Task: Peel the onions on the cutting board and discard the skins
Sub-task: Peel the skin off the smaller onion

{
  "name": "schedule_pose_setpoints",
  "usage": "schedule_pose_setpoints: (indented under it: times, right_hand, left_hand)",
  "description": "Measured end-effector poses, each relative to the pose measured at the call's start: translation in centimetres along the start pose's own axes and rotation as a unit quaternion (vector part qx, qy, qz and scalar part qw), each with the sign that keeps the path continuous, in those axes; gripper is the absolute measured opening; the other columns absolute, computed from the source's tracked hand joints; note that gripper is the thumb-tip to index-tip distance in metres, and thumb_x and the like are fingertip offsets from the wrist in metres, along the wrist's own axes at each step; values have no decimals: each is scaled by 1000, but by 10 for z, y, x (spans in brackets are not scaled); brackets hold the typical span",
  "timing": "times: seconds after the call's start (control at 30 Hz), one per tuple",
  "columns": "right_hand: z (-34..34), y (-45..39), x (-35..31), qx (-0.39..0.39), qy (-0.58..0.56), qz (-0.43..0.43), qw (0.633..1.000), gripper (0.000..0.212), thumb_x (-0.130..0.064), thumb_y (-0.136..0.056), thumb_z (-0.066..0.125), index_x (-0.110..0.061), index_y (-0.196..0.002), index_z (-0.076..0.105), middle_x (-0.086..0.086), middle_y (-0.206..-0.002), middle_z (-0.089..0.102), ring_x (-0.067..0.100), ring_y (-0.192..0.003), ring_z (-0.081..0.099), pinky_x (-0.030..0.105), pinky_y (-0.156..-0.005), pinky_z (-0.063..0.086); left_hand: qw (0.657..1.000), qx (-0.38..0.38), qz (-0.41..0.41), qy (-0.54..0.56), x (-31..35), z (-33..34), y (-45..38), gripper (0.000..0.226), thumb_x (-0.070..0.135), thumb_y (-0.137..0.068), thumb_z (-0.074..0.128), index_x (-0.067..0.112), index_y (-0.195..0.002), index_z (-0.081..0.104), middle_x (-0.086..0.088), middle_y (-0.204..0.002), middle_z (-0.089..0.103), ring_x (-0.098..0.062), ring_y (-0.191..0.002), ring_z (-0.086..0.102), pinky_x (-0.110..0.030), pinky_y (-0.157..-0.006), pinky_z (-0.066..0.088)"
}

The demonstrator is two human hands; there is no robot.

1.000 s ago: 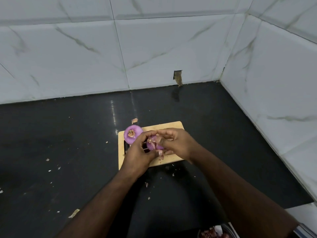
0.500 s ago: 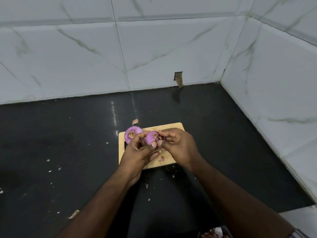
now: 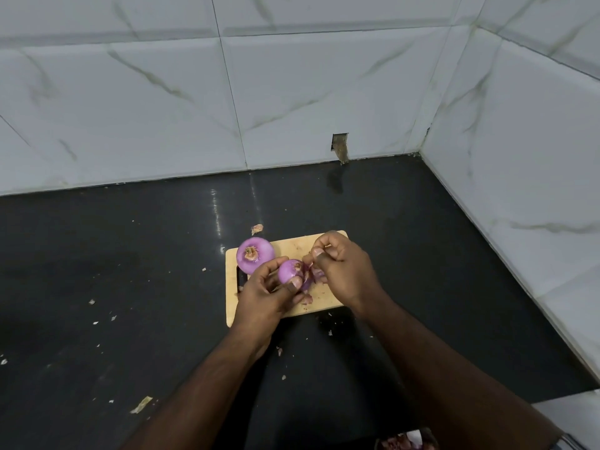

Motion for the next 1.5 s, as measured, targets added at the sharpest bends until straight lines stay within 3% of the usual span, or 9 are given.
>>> schedule_pose_setpoints:
  times: [0.23,0.37,0.5,0.6,0.87,1.03,1.13,1.3,1.5]
  right_hand:
    - [-13,-4,-5,-29,96,-70,992,29,-9,-87,71,-24,-112,75,-18,-110,67,-5,-98,61,7,-89,44]
    - [0,1,-13,-87,86,-90,988,19,-18,-84,75,-24,-102,77,-14,-96,65,1,-88,61,13,-81,47]
    - [6,6,-14,27,76,-114,990,16,-8,-84,69,-20,-73,68,-6,-82,65,5,-77,62,19,-67,50]
    - [10,9,-13,48,27,-85,995,22,-5,-88,65,-19,-72,65,0,-84,66,-3,-66,61,8,-51,46]
    - [0,-4,-3,60,-180,64,980,18,-4,-97,54,-9,-85,66,6,-73,69,12,-61,63,25,-57,54]
    - [-22,-19,-2,-17,188,-15,982,26,-9,-98,56,-23,-109,75,-7,-109,74,1,-86,65,19,-74,54]
    - [-18,-17,-2,-57,233,-18,971,28,-13,-97,61,-25,-120,71,-7,-125,68,1,-98,59,6,-70,38]
    - [-18,-6,-21,25,237,-95,967,31,-28,-97,61,-25,-127,67,-7,-127,67,9,-113,61,20,-90,45]
    - [24,9,-8,-247,-52,-40,967,60,-11,-82,80,-21,-137,58,-4,-119,70,12,-103,70,26,-74,56]
  left_hand:
    - [999,18,11,-45,5,-5,-7,45,6,-85,78,17,-126,64,-7,-121,71,-27,-112,71,-44,-91,61]
    - [996,7,26,-90,6,-4,-9,46,10,-83,82,18,-125,66,-7,-118,73,-24,-109,72,-45,-91,61]
    - [998,6,14,-69,7,0,-8,47,6,-83,81,14,-126,65,-11,-114,75,-26,-103,75,-45,-90,60]
    - [1000,2,-9,-12,8,4,-5,47,8,-80,82,9,-124,66,-16,-112,75,-32,-103,74,-49,-94,58]
    - [998,9,-41,49,1,-4,-5,39,0,-89,69,2,-127,62,-19,-121,72,-34,-110,71,-48,-98,56]
    - [999,-4,-38,25,5,-20,2,41,-4,-88,69,10,-127,64,-9,-118,73,-26,-107,73,-38,-90,61]
    - [999,0,-31,-10,8,-29,2,42,-5,-86,71,15,-123,68,-7,-117,74,-23,-105,74,-33,-85,62]
    - [997,16,-8,-76,15,-32,4,44,0,-82,78,18,-122,71,-2,-111,78,-21,-109,71,-38,-95,57]
    - [1000,25,12,-9,19,-20,5,38,10,-72,81,13,-110,75,-7,-95,80,-13,-82,73,-25,-75,60]
Point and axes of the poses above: each hand's wrist, its own y-axis away from the middle knuckle, its own z-axis out of the palm, x = y × z, the point moved 4 cm from there along -y, towards the middle knuckle
